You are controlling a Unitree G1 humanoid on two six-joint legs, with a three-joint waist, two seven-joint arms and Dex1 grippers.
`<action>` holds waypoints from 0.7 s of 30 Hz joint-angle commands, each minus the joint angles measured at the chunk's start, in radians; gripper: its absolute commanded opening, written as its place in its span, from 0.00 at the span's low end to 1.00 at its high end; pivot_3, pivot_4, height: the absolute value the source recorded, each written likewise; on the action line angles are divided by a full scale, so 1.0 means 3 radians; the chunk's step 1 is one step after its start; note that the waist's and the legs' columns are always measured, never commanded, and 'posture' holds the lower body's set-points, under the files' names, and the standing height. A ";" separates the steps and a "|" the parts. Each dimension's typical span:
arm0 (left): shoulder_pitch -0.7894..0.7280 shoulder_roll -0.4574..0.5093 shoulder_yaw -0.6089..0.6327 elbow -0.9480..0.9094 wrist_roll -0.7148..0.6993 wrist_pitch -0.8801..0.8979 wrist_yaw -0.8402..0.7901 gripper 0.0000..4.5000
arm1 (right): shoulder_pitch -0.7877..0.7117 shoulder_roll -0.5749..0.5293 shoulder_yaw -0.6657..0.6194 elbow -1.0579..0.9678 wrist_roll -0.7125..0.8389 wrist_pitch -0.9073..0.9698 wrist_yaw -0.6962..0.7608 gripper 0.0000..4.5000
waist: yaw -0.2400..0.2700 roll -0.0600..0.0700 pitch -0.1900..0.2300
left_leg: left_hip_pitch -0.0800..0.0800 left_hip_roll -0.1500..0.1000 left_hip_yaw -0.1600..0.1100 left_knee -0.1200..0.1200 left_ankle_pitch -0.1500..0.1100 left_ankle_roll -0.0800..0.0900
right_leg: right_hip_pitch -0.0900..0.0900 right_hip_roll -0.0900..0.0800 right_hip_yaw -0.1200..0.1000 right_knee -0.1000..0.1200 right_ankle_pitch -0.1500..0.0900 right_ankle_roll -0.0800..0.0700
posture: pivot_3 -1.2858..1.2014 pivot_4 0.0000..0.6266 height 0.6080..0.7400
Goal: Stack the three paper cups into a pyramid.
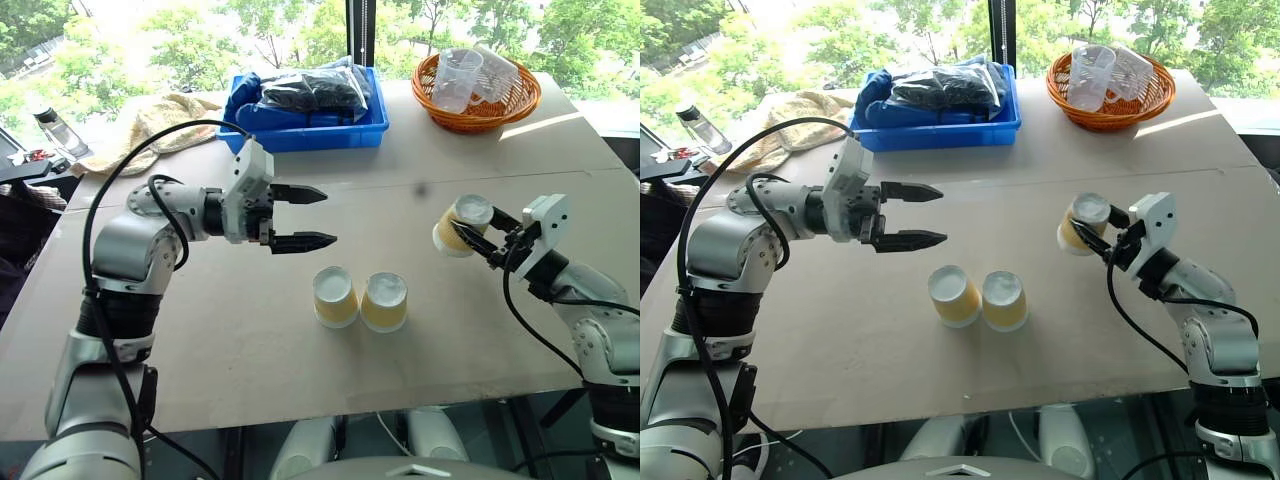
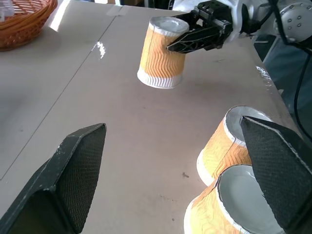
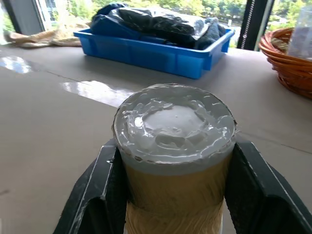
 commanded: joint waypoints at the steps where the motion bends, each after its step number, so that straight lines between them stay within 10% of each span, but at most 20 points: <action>1: 0.0127 0.0144 0.0267 -0.0342 -0.0178 0.0157 0.0107 1.00 | -0.0164 -0.0055 0.0136 -0.0618 0.0500 0.0394 0.0048 0.42 | 0.0008 0.0000 0.0000 | 0.0000 0.0000 -0.0001 0.0001 0.0000 0.0000 | 0.0001 0.0000 0.0000 0.0000 0.0000 0.0000 | 0.52 0.24 1.00; 21: 0.1245 0.0811 0.1239 -0.0953 -0.0711 0.0374 0.0022 1.00 | -0.0570 -0.0191 0.0838 -0.0716 0.0587 0.0679 0.0406 0.42 | 0.0027 -0.0005 0.0001 | 0.0001 0.0000 -0.0002 0.0000 0.0000 0.0000 | 0.0002 -0.0002 -0.0002 -0.0004 0.0000 0.0000 | 0.52 0.24 1.00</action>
